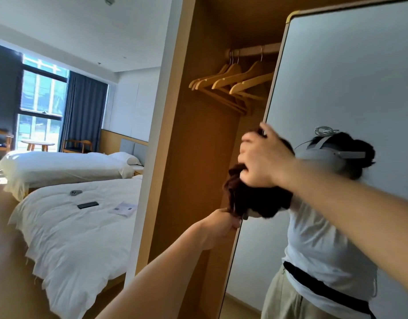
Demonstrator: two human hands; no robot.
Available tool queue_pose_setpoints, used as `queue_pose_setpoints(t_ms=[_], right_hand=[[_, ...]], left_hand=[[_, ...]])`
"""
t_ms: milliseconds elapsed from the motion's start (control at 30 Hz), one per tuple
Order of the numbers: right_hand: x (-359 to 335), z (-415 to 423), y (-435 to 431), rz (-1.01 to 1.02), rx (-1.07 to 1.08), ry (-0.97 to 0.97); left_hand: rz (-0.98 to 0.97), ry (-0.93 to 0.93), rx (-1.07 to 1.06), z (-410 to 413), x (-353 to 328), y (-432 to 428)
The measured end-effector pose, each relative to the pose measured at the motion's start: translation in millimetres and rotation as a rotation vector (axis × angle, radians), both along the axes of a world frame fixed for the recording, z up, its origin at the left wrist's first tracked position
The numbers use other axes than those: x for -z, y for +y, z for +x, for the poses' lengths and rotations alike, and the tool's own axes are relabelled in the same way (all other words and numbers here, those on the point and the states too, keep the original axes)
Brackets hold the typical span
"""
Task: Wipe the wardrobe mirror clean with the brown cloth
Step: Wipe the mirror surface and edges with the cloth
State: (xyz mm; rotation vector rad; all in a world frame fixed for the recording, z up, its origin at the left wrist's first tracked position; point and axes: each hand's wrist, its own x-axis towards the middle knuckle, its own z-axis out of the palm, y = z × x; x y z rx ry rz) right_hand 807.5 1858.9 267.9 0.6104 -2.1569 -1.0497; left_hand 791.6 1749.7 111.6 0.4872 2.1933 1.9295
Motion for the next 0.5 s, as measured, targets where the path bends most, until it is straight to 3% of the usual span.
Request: queue_pose_setpoints(t_ms=[200,333,500], right_hand=[[-100.3,0.1,3.3,-0.182,0.05,0.177],[-73.4,-0.9,6.5,-0.113,0.029,0.139],[-22.3,-4.2,23.7,-0.007,0.001,-0.093]], left_hand=[[0.078,-0.049,-0.048,-16.5,-24.4,8.6],[0.206,0.021,-0.015,-22.9,-65.3,14.0],[0.35,0.008,0.101,-25.9,-76.4,13.5]])
